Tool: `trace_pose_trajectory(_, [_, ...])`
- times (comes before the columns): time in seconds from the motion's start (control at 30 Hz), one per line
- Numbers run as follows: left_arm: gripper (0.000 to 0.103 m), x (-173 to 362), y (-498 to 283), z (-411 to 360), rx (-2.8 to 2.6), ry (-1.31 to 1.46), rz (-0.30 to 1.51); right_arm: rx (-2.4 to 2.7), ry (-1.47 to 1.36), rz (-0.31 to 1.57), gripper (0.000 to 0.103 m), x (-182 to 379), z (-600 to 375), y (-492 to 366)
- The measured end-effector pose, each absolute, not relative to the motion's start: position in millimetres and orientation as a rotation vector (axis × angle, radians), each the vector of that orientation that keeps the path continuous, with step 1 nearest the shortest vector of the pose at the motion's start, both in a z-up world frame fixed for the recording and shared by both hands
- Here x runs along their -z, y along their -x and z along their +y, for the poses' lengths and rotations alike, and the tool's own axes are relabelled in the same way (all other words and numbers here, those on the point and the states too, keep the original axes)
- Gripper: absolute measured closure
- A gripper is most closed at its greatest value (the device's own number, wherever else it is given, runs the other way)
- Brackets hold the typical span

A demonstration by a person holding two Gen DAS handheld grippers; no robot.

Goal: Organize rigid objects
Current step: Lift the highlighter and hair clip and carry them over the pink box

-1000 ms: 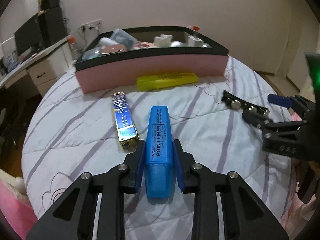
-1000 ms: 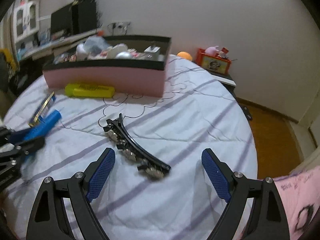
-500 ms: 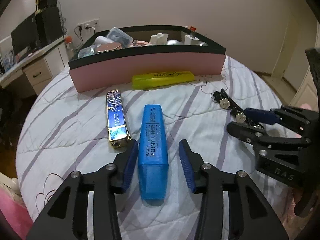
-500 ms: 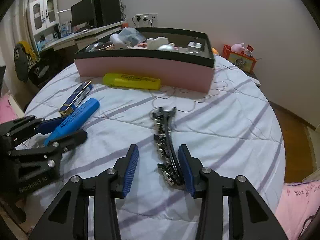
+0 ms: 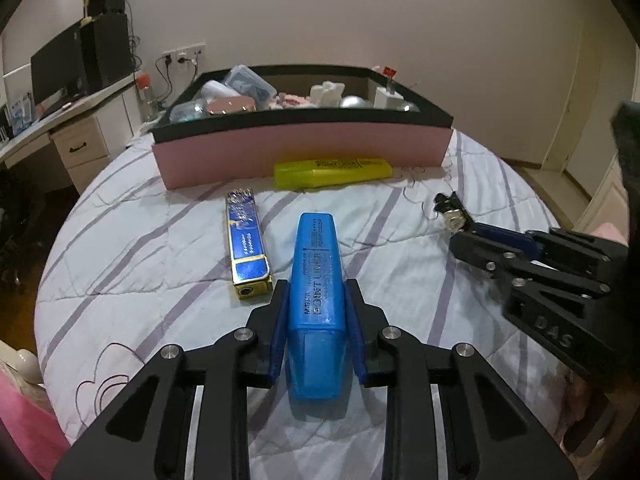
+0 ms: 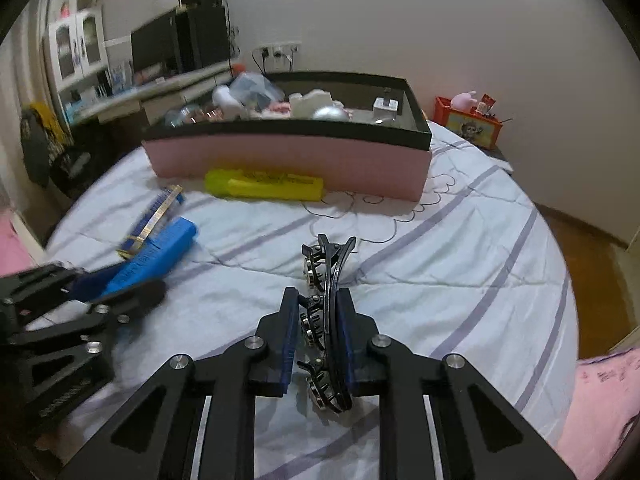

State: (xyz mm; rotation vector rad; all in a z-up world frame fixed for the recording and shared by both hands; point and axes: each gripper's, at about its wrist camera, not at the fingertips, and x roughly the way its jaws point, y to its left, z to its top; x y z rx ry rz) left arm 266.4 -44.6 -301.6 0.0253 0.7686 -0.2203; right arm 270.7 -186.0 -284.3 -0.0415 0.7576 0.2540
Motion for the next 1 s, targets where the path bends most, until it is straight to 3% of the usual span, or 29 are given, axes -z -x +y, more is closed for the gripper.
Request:
trace_pose_trajectory(0.6, [0.076, 192, -203, -41, 0.125, -0.067, 0.437, -0.24, 0.025, 0.421, 0.084, 186, -152, -202])
trace_pose_trajectory(1.0, [0.076, 149, -171, -40, 0.114, -0.088, 0.305, -0.204, 0.065, 0.28, 0.084, 146, -137, -169])
